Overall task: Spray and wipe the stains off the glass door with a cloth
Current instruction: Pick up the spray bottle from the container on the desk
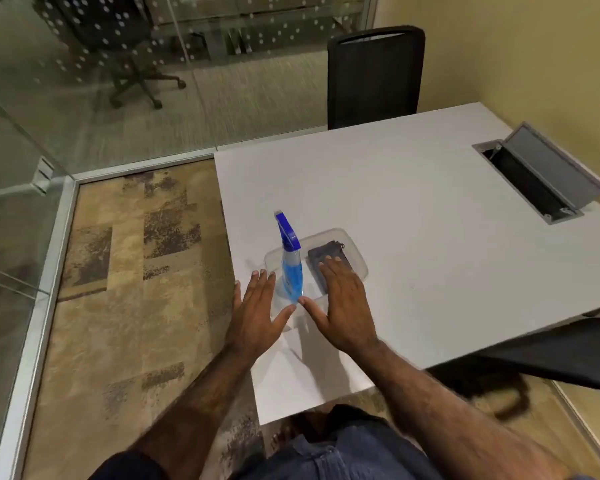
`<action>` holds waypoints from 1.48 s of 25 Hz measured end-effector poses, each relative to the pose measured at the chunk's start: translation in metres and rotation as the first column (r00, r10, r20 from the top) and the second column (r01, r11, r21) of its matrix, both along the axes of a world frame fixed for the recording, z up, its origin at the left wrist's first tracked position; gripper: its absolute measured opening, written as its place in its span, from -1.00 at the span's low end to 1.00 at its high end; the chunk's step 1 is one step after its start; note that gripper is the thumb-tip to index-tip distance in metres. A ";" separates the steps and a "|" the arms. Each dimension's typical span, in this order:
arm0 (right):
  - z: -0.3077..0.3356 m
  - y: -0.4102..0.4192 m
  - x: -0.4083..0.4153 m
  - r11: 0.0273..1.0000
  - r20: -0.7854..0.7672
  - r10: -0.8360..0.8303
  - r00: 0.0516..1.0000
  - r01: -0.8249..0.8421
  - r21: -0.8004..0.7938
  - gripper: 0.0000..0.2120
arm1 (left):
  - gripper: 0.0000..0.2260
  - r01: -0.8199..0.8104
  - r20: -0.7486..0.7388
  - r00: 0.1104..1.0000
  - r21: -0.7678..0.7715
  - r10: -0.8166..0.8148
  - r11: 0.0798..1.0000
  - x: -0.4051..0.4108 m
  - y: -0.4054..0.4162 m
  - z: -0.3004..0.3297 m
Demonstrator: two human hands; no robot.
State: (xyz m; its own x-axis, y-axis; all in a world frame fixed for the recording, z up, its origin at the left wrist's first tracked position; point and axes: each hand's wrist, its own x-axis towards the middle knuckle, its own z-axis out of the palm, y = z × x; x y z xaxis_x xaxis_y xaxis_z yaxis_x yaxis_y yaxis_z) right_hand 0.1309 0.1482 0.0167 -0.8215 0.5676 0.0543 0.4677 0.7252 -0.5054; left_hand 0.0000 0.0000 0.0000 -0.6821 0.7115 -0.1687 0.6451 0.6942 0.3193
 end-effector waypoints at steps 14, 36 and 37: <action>0.007 0.053 -0.090 0.814 -0.005 0.233 0.973 -0.198 -0.547 -0.39 | -0.35 -0.052 -0.047 0.997 0.178 0.061 0.983 -0.027 0.052 -0.019; 0.142 -0.013 -0.072 0.816 -0.338 0.426 0.839 -0.518 -0.257 -0.44 | -0.11 -0.429 0.417 0.884 0.547 0.211 0.719 -0.001 -0.025 0.093; 0.152 -0.028 -0.072 0.788 -0.354 0.457 0.816 -0.556 -0.264 -0.40 | -0.14 -0.447 0.428 0.876 0.551 0.221 0.705 0.001 -0.042 0.097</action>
State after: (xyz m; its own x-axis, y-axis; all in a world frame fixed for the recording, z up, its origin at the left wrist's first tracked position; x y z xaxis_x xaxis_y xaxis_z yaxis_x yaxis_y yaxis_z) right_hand 0.0594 0.1202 0.1688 -0.9773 0.0939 0.1900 -0.1021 0.5768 -0.8105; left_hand 0.0015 -0.0418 0.0975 -0.8855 0.4643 -0.0202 0.1981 0.4164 0.8873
